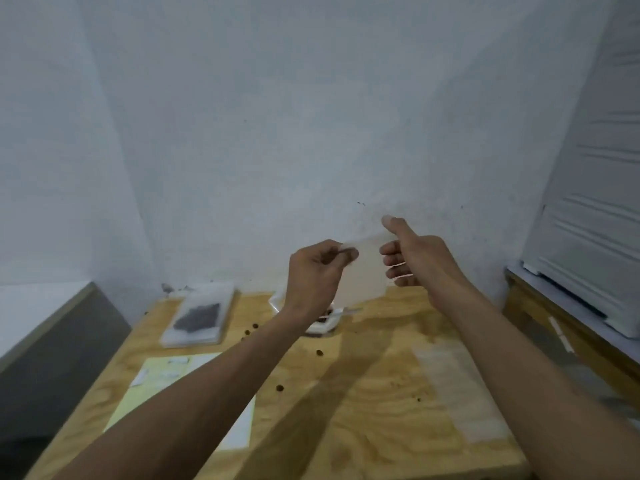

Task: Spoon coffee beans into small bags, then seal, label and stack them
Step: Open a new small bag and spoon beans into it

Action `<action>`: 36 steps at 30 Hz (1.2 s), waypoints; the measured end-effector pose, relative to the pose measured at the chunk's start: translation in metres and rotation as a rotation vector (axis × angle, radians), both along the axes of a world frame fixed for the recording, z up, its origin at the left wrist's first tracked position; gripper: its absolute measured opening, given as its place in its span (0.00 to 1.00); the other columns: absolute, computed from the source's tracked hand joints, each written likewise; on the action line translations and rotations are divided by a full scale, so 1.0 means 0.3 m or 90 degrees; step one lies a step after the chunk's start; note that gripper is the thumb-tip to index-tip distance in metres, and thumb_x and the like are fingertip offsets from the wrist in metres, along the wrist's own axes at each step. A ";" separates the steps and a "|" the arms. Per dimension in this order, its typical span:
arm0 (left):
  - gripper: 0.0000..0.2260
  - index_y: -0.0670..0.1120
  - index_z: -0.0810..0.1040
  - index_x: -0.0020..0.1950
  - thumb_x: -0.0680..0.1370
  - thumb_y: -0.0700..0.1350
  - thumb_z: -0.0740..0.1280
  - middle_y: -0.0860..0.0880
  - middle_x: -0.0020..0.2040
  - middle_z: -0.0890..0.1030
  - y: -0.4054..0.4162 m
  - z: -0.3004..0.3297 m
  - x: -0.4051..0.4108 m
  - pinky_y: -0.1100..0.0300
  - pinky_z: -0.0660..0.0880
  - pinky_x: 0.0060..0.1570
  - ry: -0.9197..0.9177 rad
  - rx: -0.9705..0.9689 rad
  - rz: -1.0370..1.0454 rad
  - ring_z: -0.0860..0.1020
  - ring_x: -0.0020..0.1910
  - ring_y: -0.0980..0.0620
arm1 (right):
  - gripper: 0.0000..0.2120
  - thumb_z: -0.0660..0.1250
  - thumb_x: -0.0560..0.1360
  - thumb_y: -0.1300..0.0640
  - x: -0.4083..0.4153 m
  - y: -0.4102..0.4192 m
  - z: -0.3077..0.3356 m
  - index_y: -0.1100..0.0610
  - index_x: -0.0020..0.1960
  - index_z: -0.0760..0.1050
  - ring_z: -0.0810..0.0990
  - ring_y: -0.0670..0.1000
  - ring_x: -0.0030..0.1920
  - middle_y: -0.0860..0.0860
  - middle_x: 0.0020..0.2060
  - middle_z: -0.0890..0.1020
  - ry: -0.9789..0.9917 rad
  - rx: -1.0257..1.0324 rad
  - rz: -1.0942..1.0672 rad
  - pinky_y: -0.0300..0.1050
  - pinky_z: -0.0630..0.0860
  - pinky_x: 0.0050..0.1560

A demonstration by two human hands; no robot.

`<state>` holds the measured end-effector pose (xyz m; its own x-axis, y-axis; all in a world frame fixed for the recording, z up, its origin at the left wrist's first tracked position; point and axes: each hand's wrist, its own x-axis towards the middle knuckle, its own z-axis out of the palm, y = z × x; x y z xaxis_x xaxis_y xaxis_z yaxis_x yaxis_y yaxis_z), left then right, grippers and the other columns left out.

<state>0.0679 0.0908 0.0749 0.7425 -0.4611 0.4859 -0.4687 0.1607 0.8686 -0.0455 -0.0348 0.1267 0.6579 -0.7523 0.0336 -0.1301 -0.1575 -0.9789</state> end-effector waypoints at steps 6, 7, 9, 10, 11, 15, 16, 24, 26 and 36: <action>0.10 0.44 0.87 0.54 0.76 0.47 0.76 0.54 0.46 0.87 0.138 0.035 0.055 0.65 0.79 0.47 -0.084 0.098 0.028 0.84 0.44 0.59 | 0.08 0.70 0.75 0.59 0.112 0.068 0.020 0.65 0.45 0.82 0.80 0.49 0.30 0.53 0.32 0.84 -0.044 0.081 0.088 0.41 0.78 0.34; 0.14 0.45 0.86 0.56 0.74 0.51 0.77 0.54 0.48 0.87 0.158 0.037 0.060 0.65 0.80 0.50 -0.071 0.130 0.011 0.84 0.47 0.61 | 0.08 0.71 0.76 0.58 0.127 0.078 0.011 0.64 0.45 0.82 0.80 0.48 0.29 0.53 0.32 0.84 -0.046 0.082 0.099 0.40 0.79 0.33; 0.19 0.47 0.85 0.56 0.73 0.59 0.76 0.53 0.48 0.87 0.186 0.039 0.063 0.61 0.81 0.52 -0.039 0.172 -0.010 0.84 0.48 0.60 | 0.11 0.72 0.77 0.56 0.157 0.100 -0.013 0.63 0.41 0.82 0.79 0.47 0.29 0.51 0.30 0.83 -0.044 0.062 0.121 0.37 0.79 0.31; 0.19 0.47 0.85 0.55 0.73 0.60 0.75 0.52 0.46 0.87 0.193 0.037 0.062 0.57 0.82 0.52 -0.025 0.174 -0.012 0.85 0.47 0.58 | 0.12 0.73 0.77 0.55 0.171 0.111 -0.026 0.62 0.38 0.81 0.78 0.46 0.29 0.50 0.28 0.82 -0.044 0.044 0.136 0.36 0.79 0.31; 0.18 0.47 0.86 0.54 0.75 0.59 0.75 0.51 0.44 0.88 0.198 0.038 0.058 0.53 0.83 0.52 -0.013 0.170 -0.015 0.86 0.46 0.56 | 0.14 0.72 0.77 0.54 0.184 0.121 -0.039 0.61 0.36 0.81 0.78 0.46 0.29 0.49 0.27 0.82 -0.046 0.028 0.150 0.36 0.78 0.32; 0.12 0.42 0.86 0.50 0.79 0.52 0.72 0.46 0.42 0.88 0.209 0.042 0.069 0.46 0.84 0.51 0.064 0.168 -0.036 0.87 0.44 0.48 | 0.17 0.71 0.78 0.49 0.220 0.138 -0.078 0.61 0.38 0.81 0.79 0.46 0.31 0.49 0.30 0.83 -0.051 -0.010 0.216 0.38 0.79 0.36; 0.12 0.41 0.86 0.49 0.79 0.50 0.71 0.45 0.42 0.87 0.213 0.043 0.076 0.46 0.84 0.51 0.086 0.176 -0.045 0.87 0.44 0.46 | 0.18 0.70 0.78 0.48 0.225 0.137 -0.083 0.62 0.40 0.82 0.81 0.46 0.32 0.50 0.31 0.83 -0.046 -0.021 0.239 0.38 0.79 0.37; 0.17 0.32 0.70 0.32 0.75 0.42 0.66 0.40 0.28 0.70 0.205 0.004 0.159 0.45 0.80 0.34 0.057 0.232 0.053 0.73 0.27 0.44 | 0.17 0.67 0.81 0.52 0.262 0.113 -0.121 0.68 0.46 0.80 0.86 0.49 0.40 0.55 0.39 0.87 0.010 -0.065 0.340 0.39 0.82 0.43; 0.17 0.34 0.66 0.30 0.74 0.43 0.64 0.42 0.26 0.67 0.188 -0.014 0.171 0.53 0.71 0.31 0.005 0.256 0.101 0.68 0.28 0.49 | 0.17 0.66 0.82 0.56 0.279 0.103 -0.131 0.71 0.48 0.79 0.87 0.52 0.42 0.58 0.42 0.87 0.031 -0.064 0.345 0.41 0.83 0.46; 0.13 0.43 0.84 0.46 0.79 0.52 0.68 0.50 0.42 0.86 0.218 0.008 0.231 0.51 0.80 0.46 0.000 0.264 0.097 0.82 0.40 0.52 | 0.08 0.67 0.77 0.64 0.345 0.106 -0.148 0.61 0.40 0.72 0.87 0.55 0.40 0.61 0.38 0.81 0.046 -0.048 0.331 0.46 0.82 0.45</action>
